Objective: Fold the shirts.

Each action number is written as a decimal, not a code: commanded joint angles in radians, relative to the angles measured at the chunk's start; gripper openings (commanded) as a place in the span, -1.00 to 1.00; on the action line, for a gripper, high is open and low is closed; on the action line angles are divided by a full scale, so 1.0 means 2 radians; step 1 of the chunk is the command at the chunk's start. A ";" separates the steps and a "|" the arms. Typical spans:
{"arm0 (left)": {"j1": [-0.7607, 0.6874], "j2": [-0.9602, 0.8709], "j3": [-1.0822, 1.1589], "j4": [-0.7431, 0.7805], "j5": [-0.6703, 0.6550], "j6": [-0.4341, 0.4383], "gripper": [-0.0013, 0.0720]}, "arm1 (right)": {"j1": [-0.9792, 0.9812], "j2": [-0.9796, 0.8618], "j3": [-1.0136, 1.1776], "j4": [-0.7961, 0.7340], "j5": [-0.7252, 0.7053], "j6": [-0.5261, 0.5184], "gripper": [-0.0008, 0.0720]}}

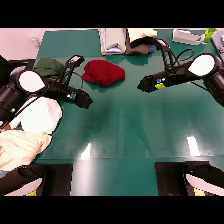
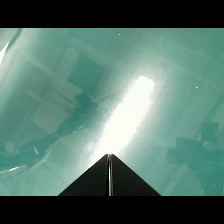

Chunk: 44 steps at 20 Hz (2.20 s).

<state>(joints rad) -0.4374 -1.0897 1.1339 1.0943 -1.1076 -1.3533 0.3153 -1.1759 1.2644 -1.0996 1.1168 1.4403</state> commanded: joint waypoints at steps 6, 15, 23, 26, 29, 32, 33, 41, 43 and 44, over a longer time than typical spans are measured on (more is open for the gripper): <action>0.000 0.000 0.001 -0.005 0.005 0.000 -0.89 | 0.001 0.000 0.000 0.000 0.000 0.000 -0.93; 0.026 -0.044 0.045 0.042 0.149 -0.027 0.67 | 0.001 0.000 0.001 0.005 -0.019 0.001 -0.93; 0.052 -0.319 0.255 0.042 0.089 -0.044 0.67 | 0.001 0.000 0.001 0.005 -0.004 0.007 -0.93; 0.052 -0.389 0.295 0.040 0.092 -0.063 0.72 | 0.001 0.000 0.000 0.005 0.001 0.008 -0.93; 0.052 -0.419 0.310 0.036 0.111 -0.070 0.71 | 0.001 0.000 0.000 0.005 0.001 0.008 -0.93; 0.052 -0.417 0.312 0.034 0.154 -0.069 0.32 | 0.001 0.000 0.000 0.005 0.006 0.008 -0.93; 0.052 -0.417 0.323 0.036 0.146 -0.068 -0.25 | 0.001 0.000 0.001 0.005 0.006 0.008 -0.93; 0.067 -0.303 0.475 0.161 0.026 -0.039 -0.90 | -0.039 0.014 0.136 0.002 0.046 0.008 -0.93; 0.067 -0.229 0.472 0.175 0.014 -0.024 -0.90 | -0.058 0.025 0.176 0.002 0.041 0.008 -0.93; 0.065 -0.192 0.464 0.175 0.003 -0.020 -0.90 | -0.067 0.032 0.192 0.002 0.040 0.008 -0.93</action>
<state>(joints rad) -0.3058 -1.6428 2.0525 1.3720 -1.0496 -1.4220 0.2241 -1.1389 1.5501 -1.0939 1.1931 1.4570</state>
